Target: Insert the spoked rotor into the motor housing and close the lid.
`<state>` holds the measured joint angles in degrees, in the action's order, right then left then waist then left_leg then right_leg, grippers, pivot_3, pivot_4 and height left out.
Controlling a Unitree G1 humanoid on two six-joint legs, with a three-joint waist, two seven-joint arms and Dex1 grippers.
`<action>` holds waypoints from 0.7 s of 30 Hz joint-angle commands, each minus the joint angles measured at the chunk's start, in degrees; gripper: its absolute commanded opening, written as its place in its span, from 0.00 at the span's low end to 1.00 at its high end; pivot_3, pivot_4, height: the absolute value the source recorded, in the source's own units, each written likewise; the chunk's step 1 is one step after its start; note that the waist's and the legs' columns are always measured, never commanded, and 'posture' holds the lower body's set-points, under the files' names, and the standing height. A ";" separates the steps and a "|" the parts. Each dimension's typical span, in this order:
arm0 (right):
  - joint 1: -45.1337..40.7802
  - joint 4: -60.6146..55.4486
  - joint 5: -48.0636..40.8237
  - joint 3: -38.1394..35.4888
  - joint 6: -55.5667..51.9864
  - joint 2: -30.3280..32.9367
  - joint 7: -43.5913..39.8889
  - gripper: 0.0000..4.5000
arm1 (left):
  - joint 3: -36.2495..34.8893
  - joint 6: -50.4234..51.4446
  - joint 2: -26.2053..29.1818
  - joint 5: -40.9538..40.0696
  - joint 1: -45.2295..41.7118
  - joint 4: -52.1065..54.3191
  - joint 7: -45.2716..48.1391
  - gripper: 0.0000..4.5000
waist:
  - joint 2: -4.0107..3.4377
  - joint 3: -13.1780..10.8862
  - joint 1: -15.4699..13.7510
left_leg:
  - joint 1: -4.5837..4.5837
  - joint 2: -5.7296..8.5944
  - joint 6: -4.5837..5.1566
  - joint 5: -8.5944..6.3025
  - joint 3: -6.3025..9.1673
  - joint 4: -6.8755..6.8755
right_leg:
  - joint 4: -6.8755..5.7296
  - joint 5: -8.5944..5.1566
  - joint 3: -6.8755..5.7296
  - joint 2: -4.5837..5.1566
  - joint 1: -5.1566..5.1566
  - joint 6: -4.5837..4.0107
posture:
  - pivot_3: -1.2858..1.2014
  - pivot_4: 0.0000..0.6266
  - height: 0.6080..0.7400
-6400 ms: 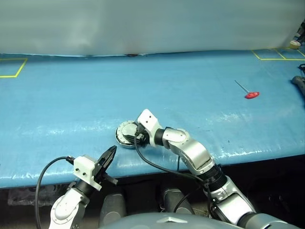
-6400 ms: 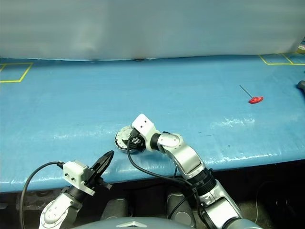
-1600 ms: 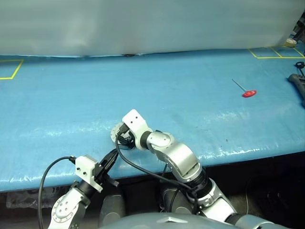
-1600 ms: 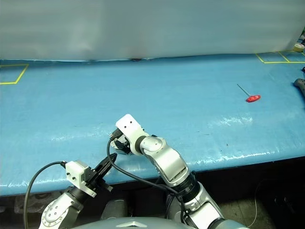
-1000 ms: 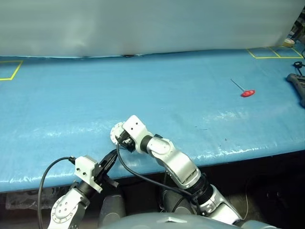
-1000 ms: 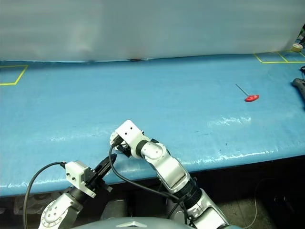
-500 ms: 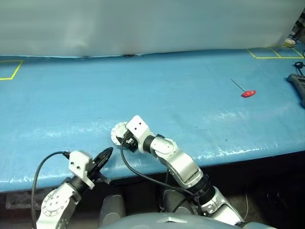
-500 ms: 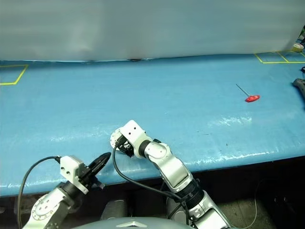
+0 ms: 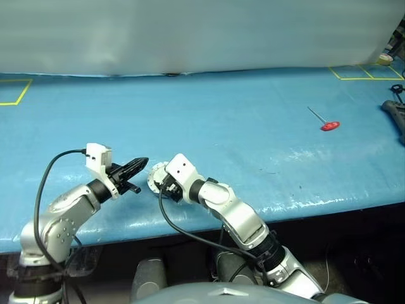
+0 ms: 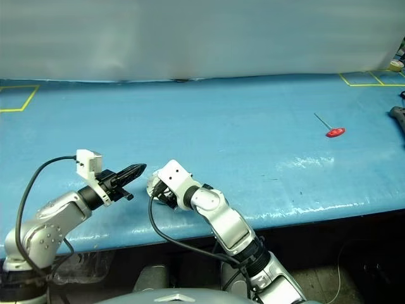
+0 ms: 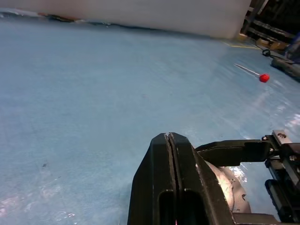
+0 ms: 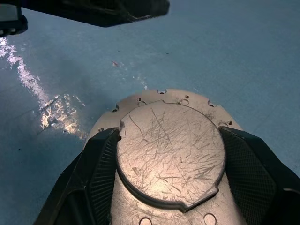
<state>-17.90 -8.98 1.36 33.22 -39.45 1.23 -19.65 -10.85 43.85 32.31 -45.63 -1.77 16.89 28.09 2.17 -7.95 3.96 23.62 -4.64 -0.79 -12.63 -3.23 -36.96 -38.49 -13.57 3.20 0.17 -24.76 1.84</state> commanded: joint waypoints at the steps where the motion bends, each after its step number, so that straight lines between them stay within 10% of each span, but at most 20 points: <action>1: 0.92 2.02 0.61 0.66 -1.98 0.33 -0.15 0.68 | 1.54 2.91 1.40 0.60 -3.23 -3.48 2.54 0.00 | -0.01 -0.01 0.06 | 0.00 0.00 0.00 0.00 0.00 0.01 | 0.00 -0.01 0.01 0.00 0.01 -0.01 | 0.52 0.24 1.00; 21: 2.24 -0.01 -0.55 -1.06 -3.20 0.83 -1.67 0.68 | 8.84 9.32 4.24 5.77 -6.42 -6.97 9.96 0.00 | -0.02 0.02 -0.47 | -0.02 0.06 -0.02 -0.01 0.04 0.03 | 0.01 -0.02 -0.01 0.15 0.08 -0.05 | 0.52 0.24 1.00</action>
<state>-16.92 -9.98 1.35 31.93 -40.22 1.28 -20.28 -3.96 51.77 37.06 -40.47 -8.96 9.22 37.37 2.15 -7.93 3.49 23.60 -4.57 -0.81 -12.64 -3.19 -36.93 -38.47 -13.59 3.19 0.34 -24.68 1.79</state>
